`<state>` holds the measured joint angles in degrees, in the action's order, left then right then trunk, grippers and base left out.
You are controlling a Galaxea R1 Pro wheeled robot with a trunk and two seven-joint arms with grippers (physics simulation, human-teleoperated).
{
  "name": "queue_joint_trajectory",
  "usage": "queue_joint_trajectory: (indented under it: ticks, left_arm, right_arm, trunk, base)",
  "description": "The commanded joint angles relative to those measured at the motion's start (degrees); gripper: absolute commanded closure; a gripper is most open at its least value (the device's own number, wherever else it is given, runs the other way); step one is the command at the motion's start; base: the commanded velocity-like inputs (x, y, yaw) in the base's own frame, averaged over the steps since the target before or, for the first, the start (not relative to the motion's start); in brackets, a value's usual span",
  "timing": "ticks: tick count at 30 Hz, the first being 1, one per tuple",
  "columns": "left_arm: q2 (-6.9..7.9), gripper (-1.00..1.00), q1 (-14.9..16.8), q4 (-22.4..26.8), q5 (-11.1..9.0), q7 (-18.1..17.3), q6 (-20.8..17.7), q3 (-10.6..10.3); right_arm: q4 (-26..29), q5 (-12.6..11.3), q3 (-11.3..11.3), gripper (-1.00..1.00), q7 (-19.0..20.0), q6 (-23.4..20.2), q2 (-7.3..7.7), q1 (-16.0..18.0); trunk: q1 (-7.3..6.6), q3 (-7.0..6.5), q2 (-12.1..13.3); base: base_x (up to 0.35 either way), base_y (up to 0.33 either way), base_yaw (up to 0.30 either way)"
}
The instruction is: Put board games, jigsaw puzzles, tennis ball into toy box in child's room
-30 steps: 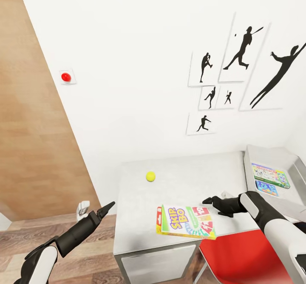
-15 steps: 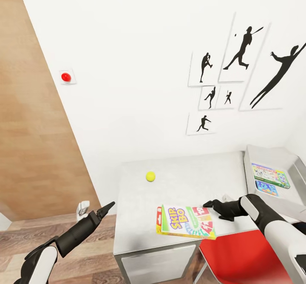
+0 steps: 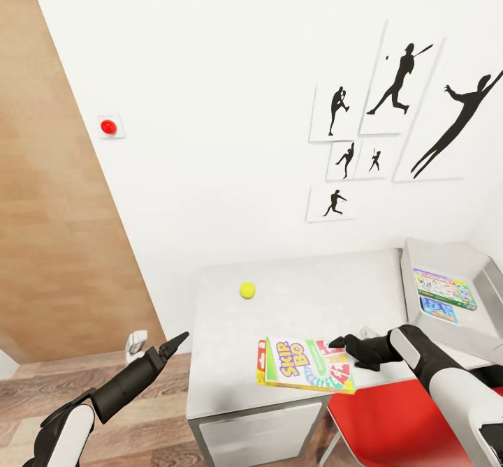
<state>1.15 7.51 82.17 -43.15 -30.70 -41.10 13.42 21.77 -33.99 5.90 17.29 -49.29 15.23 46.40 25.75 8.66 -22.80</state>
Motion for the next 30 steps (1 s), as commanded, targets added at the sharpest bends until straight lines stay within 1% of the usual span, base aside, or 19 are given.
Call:
queue_joint_trajectory:
  ticks: [1, 8, 30]
  left_arm:
    - [-0.01, -1.0, 0.0, 0.0, -0.2, -0.1, -0.4, 0.1]
    - [-0.01, -1.0, 0.1, 0.0, -0.1, -0.1, -0.4, 0.1]
    - [-0.04, -1.0, 0.1, 0.0, 0.0, -0.1, -0.3, 0.0]
  right_arm:
    - [0.0, 0.3, 0.3, -1.0, 0.5, 0.0, -0.17, 0.0]
    - [0.0, 0.4, 0.3, -1.0, 0.5, 0.2, -0.93, -0.7]
    - [0.0, 0.4, 0.4, -1.0, 0.5, 0.9, -1.73, -1.1]
  trunk:
    - [0.03, 0.12, -0.1]
    - [0.03, 0.12, -0.1]
    - [0.03, 0.12, -0.1]
  base:
    - [0.0, 0.0, 0.0]
    - [0.0, 0.0, 0.0]
    - [0.0, 0.0, 0.002]
